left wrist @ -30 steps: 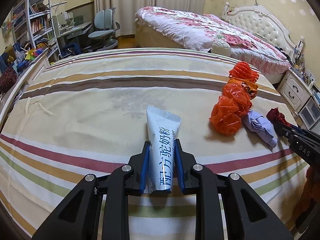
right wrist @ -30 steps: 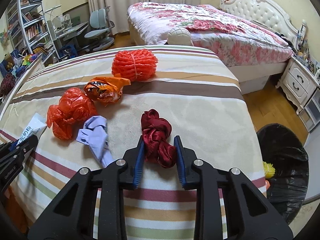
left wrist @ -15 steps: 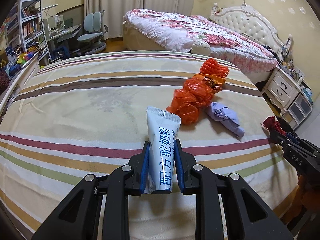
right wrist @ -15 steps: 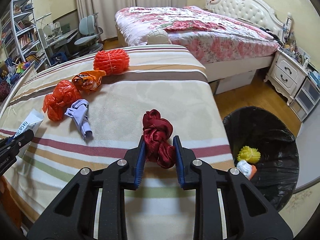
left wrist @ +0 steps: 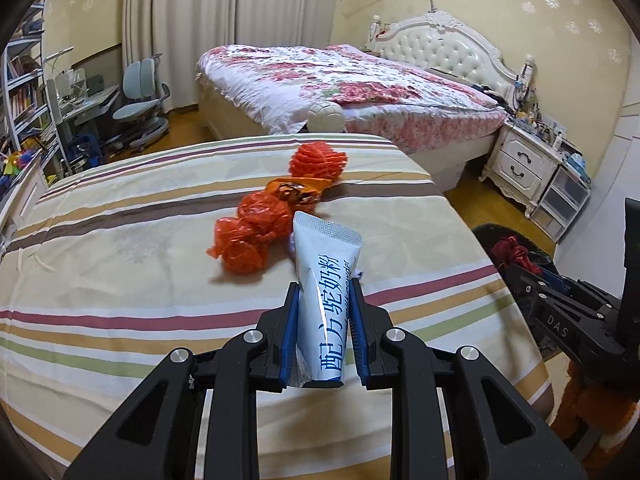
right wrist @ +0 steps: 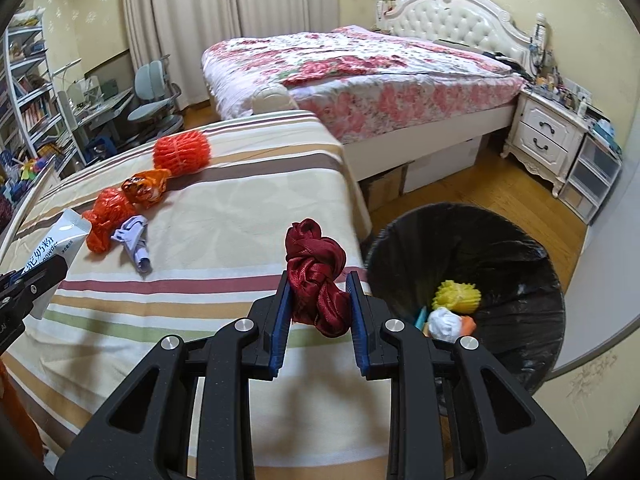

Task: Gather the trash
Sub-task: 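Carry the dark red cloth and white tube over the black bin with both grippers, then open both grippers over the bin to drop the cloth and tube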

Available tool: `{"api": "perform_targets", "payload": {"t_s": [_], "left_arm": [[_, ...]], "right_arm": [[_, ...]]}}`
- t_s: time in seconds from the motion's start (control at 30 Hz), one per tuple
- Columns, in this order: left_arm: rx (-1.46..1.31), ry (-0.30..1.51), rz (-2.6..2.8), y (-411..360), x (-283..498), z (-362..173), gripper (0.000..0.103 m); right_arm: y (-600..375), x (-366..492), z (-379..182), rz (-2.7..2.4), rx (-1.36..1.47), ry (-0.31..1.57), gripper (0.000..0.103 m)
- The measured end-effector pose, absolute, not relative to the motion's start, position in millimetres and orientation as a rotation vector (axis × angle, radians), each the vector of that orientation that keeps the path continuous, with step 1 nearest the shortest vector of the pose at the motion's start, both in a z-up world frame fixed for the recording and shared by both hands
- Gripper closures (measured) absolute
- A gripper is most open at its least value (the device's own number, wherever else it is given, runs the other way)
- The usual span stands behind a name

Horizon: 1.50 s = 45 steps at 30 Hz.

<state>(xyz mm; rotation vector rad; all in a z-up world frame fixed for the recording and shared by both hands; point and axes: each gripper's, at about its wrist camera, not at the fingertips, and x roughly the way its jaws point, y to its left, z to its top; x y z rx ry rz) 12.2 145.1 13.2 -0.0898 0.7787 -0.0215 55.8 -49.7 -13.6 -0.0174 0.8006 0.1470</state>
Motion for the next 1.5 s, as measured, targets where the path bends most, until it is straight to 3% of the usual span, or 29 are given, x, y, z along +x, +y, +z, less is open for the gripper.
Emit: {"api": "perform_targets", "payload": {"t_s": [0.63,1.5], "left_arm": [[0.019,0.785,-0.231,10.4,60.4,5.2,0.078],[0.121,0.817,-0.263,-65.7,96.6,-19.3,0.078]], "right_arm": [[-149.2,61.2,-12.4,-0.061,0.068,0.761,0.077],[-203.6,80.1,-32.8,-0.152,0.125,0.781,0.077]]}}
